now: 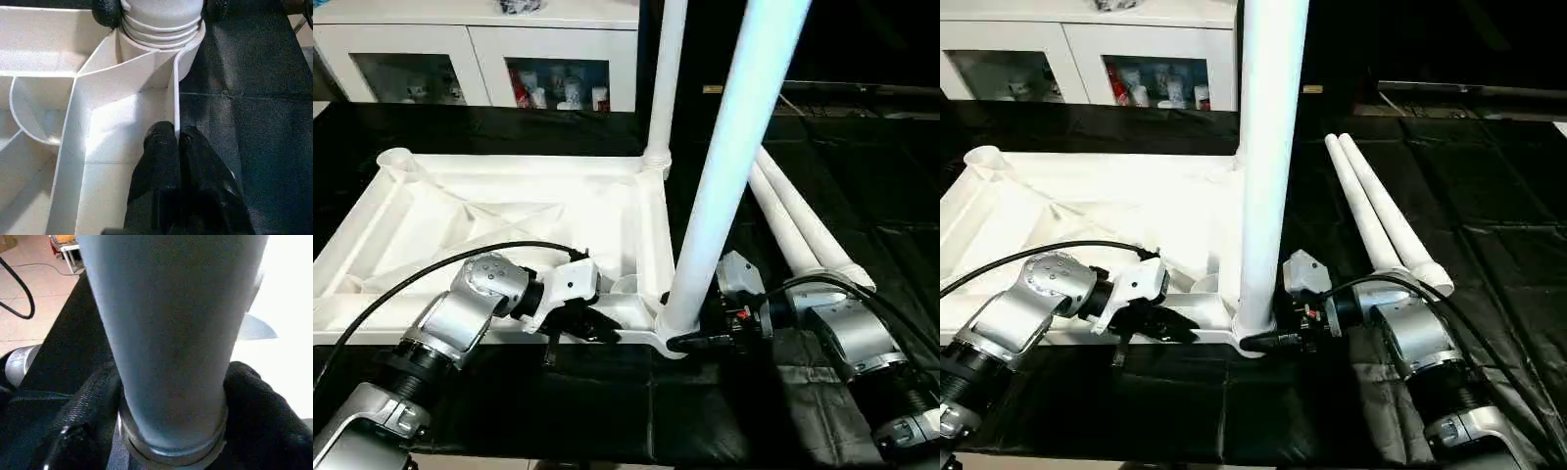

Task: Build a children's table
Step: Rotate leg to tighten

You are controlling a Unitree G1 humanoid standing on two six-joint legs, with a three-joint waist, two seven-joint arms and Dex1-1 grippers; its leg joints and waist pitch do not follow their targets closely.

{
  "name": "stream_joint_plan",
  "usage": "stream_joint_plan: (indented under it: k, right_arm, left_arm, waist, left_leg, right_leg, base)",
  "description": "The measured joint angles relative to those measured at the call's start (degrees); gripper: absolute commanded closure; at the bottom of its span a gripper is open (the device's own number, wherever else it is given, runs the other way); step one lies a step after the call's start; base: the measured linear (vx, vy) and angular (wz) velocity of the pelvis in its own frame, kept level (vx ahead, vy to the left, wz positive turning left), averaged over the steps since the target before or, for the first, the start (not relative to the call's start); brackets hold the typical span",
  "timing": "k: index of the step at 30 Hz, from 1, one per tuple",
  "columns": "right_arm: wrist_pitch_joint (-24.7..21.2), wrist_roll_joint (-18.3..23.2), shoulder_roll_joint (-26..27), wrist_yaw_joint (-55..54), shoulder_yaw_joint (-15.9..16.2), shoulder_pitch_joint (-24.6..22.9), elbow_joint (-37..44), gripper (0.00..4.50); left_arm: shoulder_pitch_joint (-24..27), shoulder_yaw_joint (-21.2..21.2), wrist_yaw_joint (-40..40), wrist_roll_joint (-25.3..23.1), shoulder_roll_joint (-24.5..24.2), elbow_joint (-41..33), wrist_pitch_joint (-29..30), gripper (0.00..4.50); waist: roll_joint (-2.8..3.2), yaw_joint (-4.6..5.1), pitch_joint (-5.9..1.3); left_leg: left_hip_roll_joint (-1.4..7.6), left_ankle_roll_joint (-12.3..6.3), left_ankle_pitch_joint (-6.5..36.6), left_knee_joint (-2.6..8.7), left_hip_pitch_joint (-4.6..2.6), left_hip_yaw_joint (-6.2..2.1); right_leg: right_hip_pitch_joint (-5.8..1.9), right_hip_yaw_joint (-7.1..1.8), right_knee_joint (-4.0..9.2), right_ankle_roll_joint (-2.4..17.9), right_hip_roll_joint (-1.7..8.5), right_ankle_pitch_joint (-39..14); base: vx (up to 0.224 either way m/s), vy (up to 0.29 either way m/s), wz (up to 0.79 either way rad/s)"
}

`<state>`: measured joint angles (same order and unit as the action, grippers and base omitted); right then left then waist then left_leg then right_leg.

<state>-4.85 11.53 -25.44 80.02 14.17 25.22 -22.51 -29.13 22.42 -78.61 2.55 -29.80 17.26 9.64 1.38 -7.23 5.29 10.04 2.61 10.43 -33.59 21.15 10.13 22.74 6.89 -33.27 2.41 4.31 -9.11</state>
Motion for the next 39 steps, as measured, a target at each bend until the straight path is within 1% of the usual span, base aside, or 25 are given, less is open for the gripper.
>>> stream_joint_plan:
  k: [1,3,9,13,15,18,19,21,22,24,27,29,32,34,37,38,39]
  right_arm:
    - [-0.02,0.02,0.0,0.0,0.0,-0.02,0.02,1.64]
    - [-0.08,0.03,0.0,-0.01,-0.01,-0.07,0.09,1.77]
    - [-0.87,0.05,-0.04,-0.59,-0.28,-1.37,2.11,1.86]
    - [-1.64,0.16,1.11,-3.21,-1.05,-3.1,3.42,1.86]
    - [-2.41,-0.03,1.56,-5.46,-1.65,-3.18,3.39,1.86]
    - [-4.57,-0.95,5.2,-15.05,-4.72,-3.22,1.91,1.87]
    - [-4.79,-1.21,5.99,-17.58,-5.27,-3.22,1.45,1.87]
    - [-5.22,-2.06,8.64,-24.01,-7.23,-3.03,0.07,1.87]
    - [-5.7,-2.49,10.71,-28.77,-8.45,-2.59,-0.86,1.87]
    - [-6.43,-3.03,14.17,-35.99,-10.18,-1.93,-1.78,1.87]
    - [-7.64,-3.38,18.5,-45.66,-12.45,-0.7,-3.1,1.87]
    - [-7.67,-3.88,21.74,-52.22,-14.35,0.27,-4.26,1.87]
    - [-7.47,-4.47,24.51,-58.34,-16.03,1.48,-5.34,1.87]
    - [-6.18,-4.92,25.02,-60.16,-16.08,1.59,-5.67,1.87]
    - [-5.01,-5.04,25.16,-60.27,-16.08,1.58,-5.73,1.87]
    - [-4.81,-5.01,25.18,-60.24,-16.08,1.58,-5.72,1.31]
    - [-4.59,-4.88,25.12,-59.94,-16.09,1.58,-5.6,1.18]
  left_arm:
    - [0.0,0.0,-0.01,0.0,-0.01,0.0,0.0,4.5]
    - [0.0,0.0,-0.01,0.0,-0.01,0.0,0.0,4.5]
    - [0.08,-0.09,-0.41,0.12,0.02,-0.02,0.25,4.5]
    - [0.96,-1.35,1.3,1.04,1.48,-0.74,3.74,4.5]
    - [1.22,-2.2,3.03,1.06,2.25,-0.74,5.37,4.5]
    - [1.46,-4.36,9.58,0.47,4.81,-0.72,9.57,4.5]
    - [1.47,-4.69,11.1,0.3,5.66,-0.72,10.58,4.5]
    - [1.47,-5.79,15.34,-0.03,8.24,-0.74,13.63,4.5]
    - [1.47,-6.68,18.55,-0.12,10.07,-0.79,15.83,4.5]
    - [1.43,-7.99,23.3,-0.56,12.71,-1.7,19.64,4.5]
    - [1.28,-9.25,30.49,-1.42,16.73,-3.33,24.57,4.5]
    - [1.22,-10.16,35.38,-2.49,19.81,-4.12,26.95,4.5]
    - [1.22,-10.77,40.73,-3.3,23.33,-5.31,29.76,4.5]
    - [1.46,-10.44,42.75,-3.67,24.4,-6.4,30.57,4.5]
    - [1.68,-10.11,43.13,-3.94,24.36,-7.56,30.81,4.5]
    - [1.69,-10.1,43.12,-3.94,24.34,-7.67,30.81,4.5]
    - [1.7,-9.92,42.92,-3.93,23.97,-8.03,30.72,4.5]
  waist:
    - [0.0,0.0,0.0]
    - [0.0,0.01,0.0]
    - [0.0,-0.03,0.0]
    - [0.03,0.0,-0.02]
    - [0.03,0.24,-0.02]
    - [-0.01,1.44,0.01]
    - [-0.02,1.83,0.02]
    - [-0.1,2.59,0.07]
    - [-0.16,3.12,0.12]
    - [-0.16,3.99,0.14]
    - [-0.09,4.78,0.17]
    - [-0.1,5.34,0.17]
    - [-0.1,5.63,0.18]
    - [-0.11,5.57,0.18]
    - [-0.11,5.28,0.17]
    - [-0.11,5.16,0.17]
    - [-0.12,5.0,0.17]
  left_leg:
    - [0.0,0.0,0.0,0.0,0.0,0.0]
    - [0.0,0.0,0.0,0.0,0.0,0.0]
    - [0.0,0.0,0.0,0.02,-0.01,0.0]
    - [0.0,0.0,0.0,0.01,-0.1,0.01]
    - [0.0,0.0,0.0,0.0,-0.18,0.01]
    - [0.0,0.01,0.0,-0.01,-0.44,0.0]
    - [-0.02,0.01,0.0,0.03,-0.58,0.01]
    - [-0.03,0.01,0.01,0.0,-0.94,0.0]
    - [-0.04,0.02,0.01,-0.02,-1.08,-0.04]
    - [-0.07,0.02,0.01,0.02,-1.08,-0.24]
    - [-0.07,0.02,0.01,0.16,-1.01,-0.54]
    - [-0.06,0.02,0.02,0.13,-0.93,-0.59]
    - [-0.06,0.01,0.02,0.14,-0.86,-0.59]
    - [-0.07,0.01,0.02,0.37,-0.79,-0.54]
    - [-0.09,0.01,0.02,0.49,-0.72,-0.44]
    - [-0.1,-0.01,0.06,0.52,-0.71,-0.39]
    - [-0.15,0.0,0.06,0.64,-0.71,-0.33]
  right_leg:
    - [0.0,0.0,0.0,0.0,0.0,0.0]
    - [0.0,0.0,0.0,-0.01,0.0,0.0]
    - [-0.01,0.0,0.0,-0.06,0.0,-0.04]
    - [-0.13,-0.03,0.01,-0.1,0.01,-0.06]
    - [-0.2,-0.03,0.02,-0.36,0.01,-0.21]
    - [-0.41,-0.02,0.11,-0.4,0.01,-0.24]
    - [-0.51,0.0,0.2,-0.42,0.03,-0.25]
    - [-0.74,0.03,0.26,-0.44,0.05,-0.27]
    - [-0.8,0.11,0.32,-0.46,0.08,-0.28]
    - [-0.82,0.36,0.59,-0.47,0.1,-0.28]
    - [-0.89,0.85,1.31,-0.47,0.11,-0.28]
    - [-0.87,1.01,1.53,-0.47,0.16,-0.28]
    - [-0.82,1.05,1.77,-0.47,0.18,-0.28]
    - [-0.76,1.04,1.95,-0.46,0.18,-0.27]
    - [-0.65,0.9,1.9,-0.35,0.17,0.15]
    - [-0.61,0.83,1.88,-0.37,0.17,0.41]
    - [-0.5,0.67,1.79,-0.45,0.16,0.66]
  base:
    - [0.0,0.0,0.0]
    - [0.0,0.0,0.0]
    - [0.0,0.0,0.0]
    - [0.0,0.0,0.0]
    - [0.0,0.0,0.0]
    - [0.0,0.0,0.0]
    - [0.0,0.0,0.0]
    - [0.0,0.0,0.0]
    - [0.0,0.0,0.0]
    - [0.0,0.0,0.0]
    - [0.0,0.0,0.0]
    - [0.0,0.0,0.0]
    - [0.0,0.0,0.0]
    - [0.0,0.0,0.0]
    - [0.0,0.0,0.0]
    - [0.0,0.0,0.0]
    - [0.05,-0.026,0.04]
